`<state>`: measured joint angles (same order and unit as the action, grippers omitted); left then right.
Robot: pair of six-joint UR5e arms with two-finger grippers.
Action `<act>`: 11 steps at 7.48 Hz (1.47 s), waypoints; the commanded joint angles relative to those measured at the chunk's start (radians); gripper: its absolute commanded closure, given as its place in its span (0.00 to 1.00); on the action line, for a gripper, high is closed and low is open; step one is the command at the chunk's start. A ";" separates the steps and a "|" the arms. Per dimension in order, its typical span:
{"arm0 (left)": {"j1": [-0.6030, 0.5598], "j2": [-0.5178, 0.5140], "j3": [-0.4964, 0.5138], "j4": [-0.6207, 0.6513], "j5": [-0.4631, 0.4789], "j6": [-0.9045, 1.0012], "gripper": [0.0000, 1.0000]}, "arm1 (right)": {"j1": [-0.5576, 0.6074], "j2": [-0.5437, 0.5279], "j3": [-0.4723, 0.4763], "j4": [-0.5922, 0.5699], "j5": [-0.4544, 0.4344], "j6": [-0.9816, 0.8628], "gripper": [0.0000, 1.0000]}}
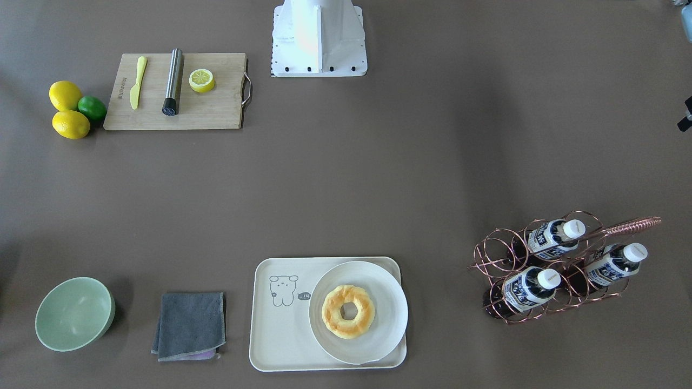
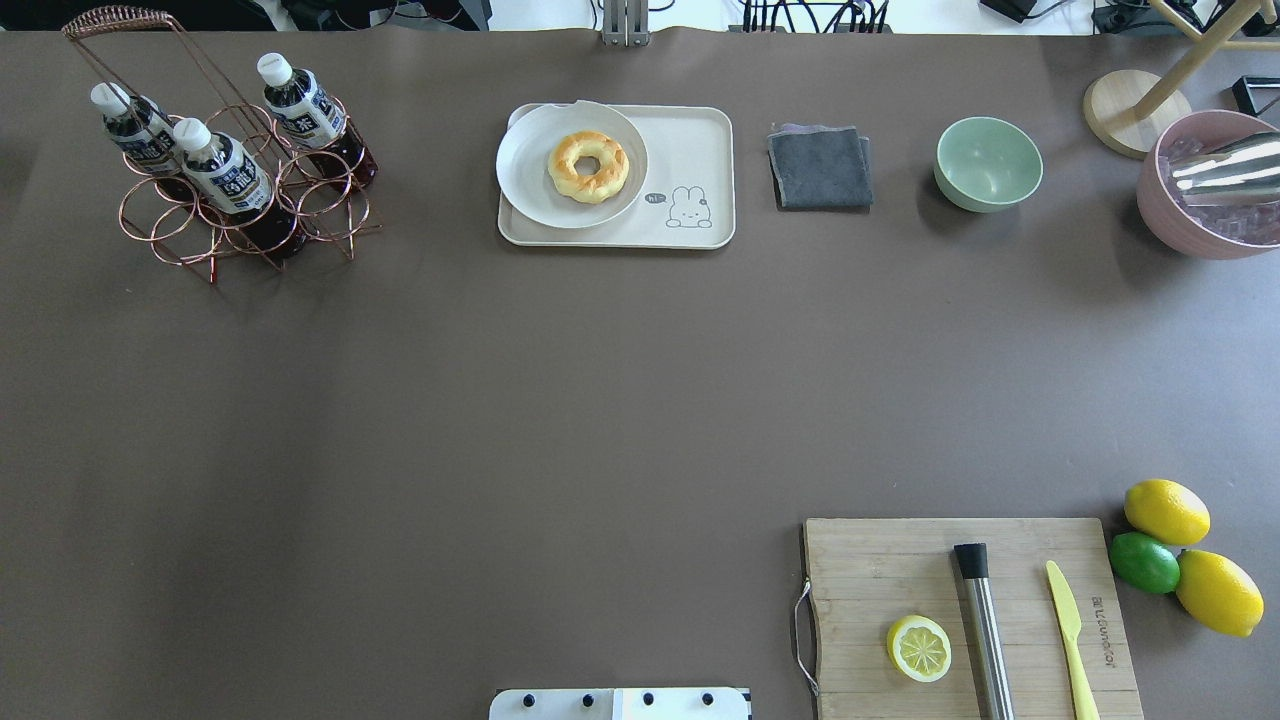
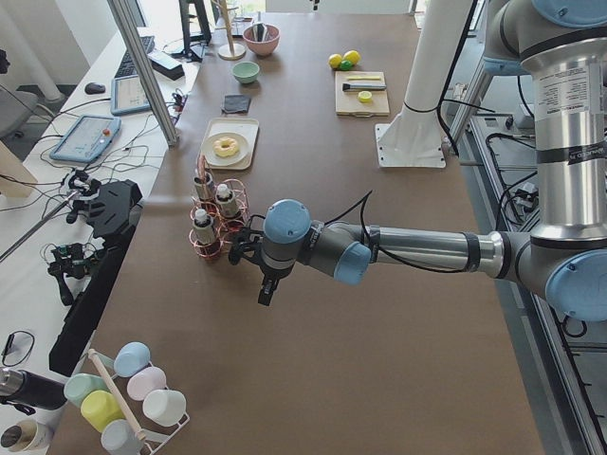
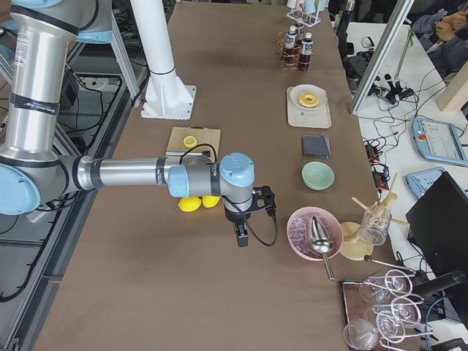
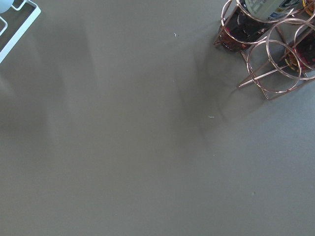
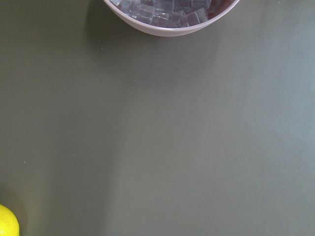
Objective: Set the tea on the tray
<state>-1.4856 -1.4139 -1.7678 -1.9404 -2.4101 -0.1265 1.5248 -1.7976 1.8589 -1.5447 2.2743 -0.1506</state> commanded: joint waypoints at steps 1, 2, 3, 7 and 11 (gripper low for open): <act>-0.007 0.015 0.001 -0.006 0.002 0.030 0.03 | 0.000 0.003 0.003 0.000 0.001 0.002 0.00; -0.008 0.021 0.004 -0.006 0.002 0.031 0.03 | 0.000 0.006 0.005 0.000 0.001 0.002 0.00; -0.013 0.036 -0.001 -0.008 0.005 0.031 0.03 | 0.000 0.006 0.005 0.000 0.010 0.002 0.00; -0.045 0.043 -0.028 -0.015 0.011 0.022 0.02 | 0.000 0.007 0.006 -0.002 0.122 0.003 0.00; -0.019 0.011 -0.135 -0.018 0.008 -0.213 0.03 | 0.000 0.011 0.005 0.000 0.132 0.003 0.00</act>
<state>-1.5253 -1.3780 -1.8280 -1.9556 -2.4044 -0.1972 1.5248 -1.7864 1.8656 -1.5448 2.4010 -0.1473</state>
